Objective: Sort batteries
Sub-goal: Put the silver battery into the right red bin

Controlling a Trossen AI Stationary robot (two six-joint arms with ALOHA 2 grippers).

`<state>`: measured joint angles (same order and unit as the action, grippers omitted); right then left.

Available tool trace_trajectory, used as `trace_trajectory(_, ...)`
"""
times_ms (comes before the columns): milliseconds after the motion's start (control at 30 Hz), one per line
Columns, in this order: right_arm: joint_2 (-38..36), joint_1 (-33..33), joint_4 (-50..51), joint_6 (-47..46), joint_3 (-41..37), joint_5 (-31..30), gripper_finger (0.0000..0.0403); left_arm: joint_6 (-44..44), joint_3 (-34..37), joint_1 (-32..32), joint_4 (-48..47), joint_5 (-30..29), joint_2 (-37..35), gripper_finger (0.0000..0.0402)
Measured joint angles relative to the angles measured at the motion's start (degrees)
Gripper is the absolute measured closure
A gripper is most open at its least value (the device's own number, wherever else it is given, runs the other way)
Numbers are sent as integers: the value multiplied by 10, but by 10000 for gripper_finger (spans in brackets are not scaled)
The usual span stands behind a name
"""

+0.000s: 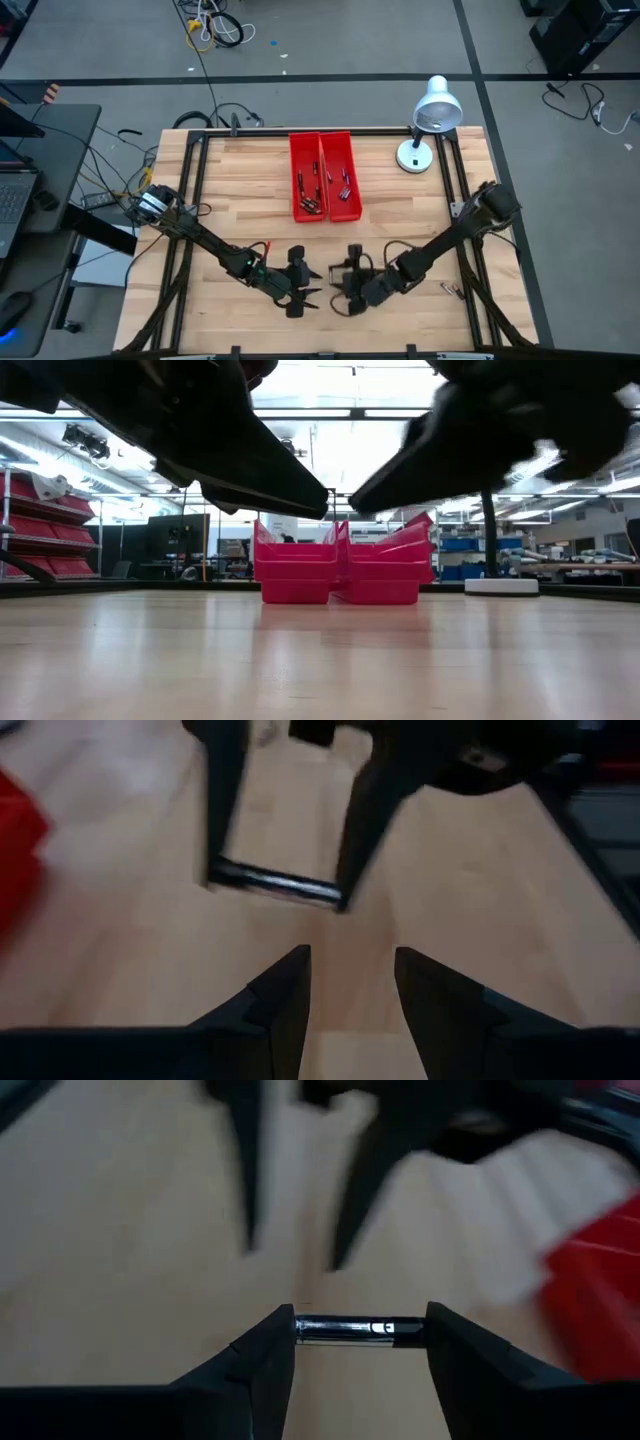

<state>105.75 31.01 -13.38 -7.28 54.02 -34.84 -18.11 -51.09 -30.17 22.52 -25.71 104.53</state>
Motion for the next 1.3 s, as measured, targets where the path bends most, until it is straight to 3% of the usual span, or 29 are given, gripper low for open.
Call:
trace_trajectory(133, -50, -40, 73, -4, 0, -20, 208, -2, 0, 1, -2, -34, 0, 239)
trace_trajectory(400, -131, -130, 165, -16, 0, -27, 207, -6, 0, 0, -13, -37, 0, 239)
trace_trajectory(767, -140, -253, 164, -42, -57, -46, 192, -9, 0, 0, -18, -63, 0, 239)
trace_trajectory(1067, -140, -271, 61, -10, -116, -38, 131, -9, 0, 0, -19, -72, 0, 239)
trace_trajectory(1300, -168, -257, 60, -3, -117, -37, 106, -17, 0, -1, -22, -72, 0, 239)
